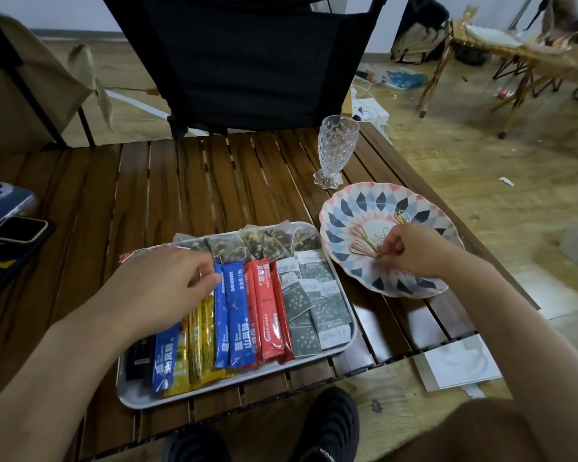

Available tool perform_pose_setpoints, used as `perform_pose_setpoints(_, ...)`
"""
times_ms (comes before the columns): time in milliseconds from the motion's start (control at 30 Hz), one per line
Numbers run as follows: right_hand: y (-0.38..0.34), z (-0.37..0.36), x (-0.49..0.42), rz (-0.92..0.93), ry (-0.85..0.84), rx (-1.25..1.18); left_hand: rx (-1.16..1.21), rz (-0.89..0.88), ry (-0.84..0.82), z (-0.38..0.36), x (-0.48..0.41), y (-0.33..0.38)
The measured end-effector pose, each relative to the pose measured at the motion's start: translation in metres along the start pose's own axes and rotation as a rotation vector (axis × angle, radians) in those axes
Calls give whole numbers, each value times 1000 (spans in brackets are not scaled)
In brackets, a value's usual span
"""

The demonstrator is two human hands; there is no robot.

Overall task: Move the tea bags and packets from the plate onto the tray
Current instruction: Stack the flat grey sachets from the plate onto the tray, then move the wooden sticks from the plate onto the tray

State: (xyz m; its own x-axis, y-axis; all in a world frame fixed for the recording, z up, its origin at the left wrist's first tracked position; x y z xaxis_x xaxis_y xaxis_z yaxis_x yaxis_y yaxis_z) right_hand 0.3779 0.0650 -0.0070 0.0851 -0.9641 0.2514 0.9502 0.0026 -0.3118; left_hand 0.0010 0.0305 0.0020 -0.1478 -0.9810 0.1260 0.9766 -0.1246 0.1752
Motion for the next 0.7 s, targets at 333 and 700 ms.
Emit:
perform_pose_setpoints(333, -8, -1, 5, -65, -71, -4, 30, 10, -3, 4, 3, -3)
perform_pose_setpoints(700, -59, 9, 34, 61, -15, -375, 48, 12, 0, 8, 5, -2)
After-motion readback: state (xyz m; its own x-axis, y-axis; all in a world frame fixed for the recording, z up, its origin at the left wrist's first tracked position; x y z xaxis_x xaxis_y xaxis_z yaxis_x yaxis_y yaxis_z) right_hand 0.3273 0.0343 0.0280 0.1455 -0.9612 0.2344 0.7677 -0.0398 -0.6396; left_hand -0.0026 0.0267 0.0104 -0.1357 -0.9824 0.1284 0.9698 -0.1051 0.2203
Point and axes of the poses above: each hand's wrist, its own x-axis away from the middle knuckle, its own z-axis out of the back of the hand, y = z × x, the point moved 1 cm from there along -x, towards the middle knuckle, and after that the axes turned 10 degrees about z, right-handed, at the moved point
